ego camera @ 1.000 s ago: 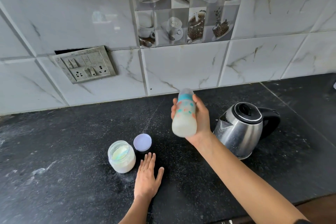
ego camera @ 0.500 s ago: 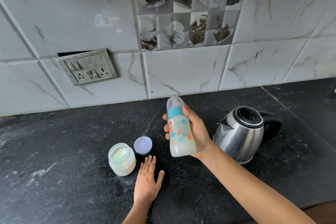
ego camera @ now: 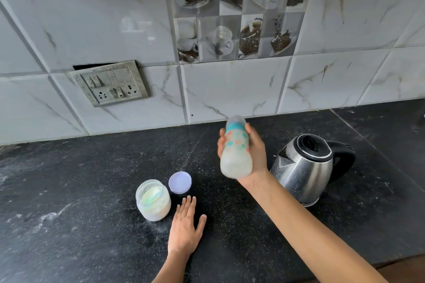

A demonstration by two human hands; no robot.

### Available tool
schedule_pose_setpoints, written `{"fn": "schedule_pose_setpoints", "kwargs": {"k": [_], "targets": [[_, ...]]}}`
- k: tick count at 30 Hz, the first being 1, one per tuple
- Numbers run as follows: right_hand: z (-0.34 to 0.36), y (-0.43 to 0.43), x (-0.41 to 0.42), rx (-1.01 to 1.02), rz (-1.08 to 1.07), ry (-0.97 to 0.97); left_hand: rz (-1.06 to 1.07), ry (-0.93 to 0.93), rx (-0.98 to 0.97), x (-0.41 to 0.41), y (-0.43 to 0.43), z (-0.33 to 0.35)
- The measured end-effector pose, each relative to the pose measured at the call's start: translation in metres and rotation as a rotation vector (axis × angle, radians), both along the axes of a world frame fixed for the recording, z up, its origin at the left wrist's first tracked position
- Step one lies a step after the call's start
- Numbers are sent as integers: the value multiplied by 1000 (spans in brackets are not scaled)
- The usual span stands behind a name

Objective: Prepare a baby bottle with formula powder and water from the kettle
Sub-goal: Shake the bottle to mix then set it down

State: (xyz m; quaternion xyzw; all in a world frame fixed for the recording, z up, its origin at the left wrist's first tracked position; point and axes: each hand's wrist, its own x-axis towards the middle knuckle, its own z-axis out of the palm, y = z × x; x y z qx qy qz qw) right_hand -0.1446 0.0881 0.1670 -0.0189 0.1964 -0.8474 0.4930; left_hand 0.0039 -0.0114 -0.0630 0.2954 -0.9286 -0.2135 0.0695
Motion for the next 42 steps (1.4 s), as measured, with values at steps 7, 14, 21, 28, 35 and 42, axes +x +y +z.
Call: {"fn": "schedule_pose_setpoints", "kwargs": {"k": [7,14,21,28,35,42], "targets": [[17,-6,-6,-4,-61,-13,-5,2,-3,0,0,-2],[9,-3,0,43,52,215,-4,-2,-1,0,0,-1],[12,-1,8,104,47,211,-3,2,-7,0,-1,-1],[1,-4,6,73,24,84,-2,6,-8,0,-1,-2],[-1,-6,1,26,-102,-78,2,9,-12,0,0,-2],[4,0,5,25,-23,91,0,14,-2,0,-1,-4]]}}
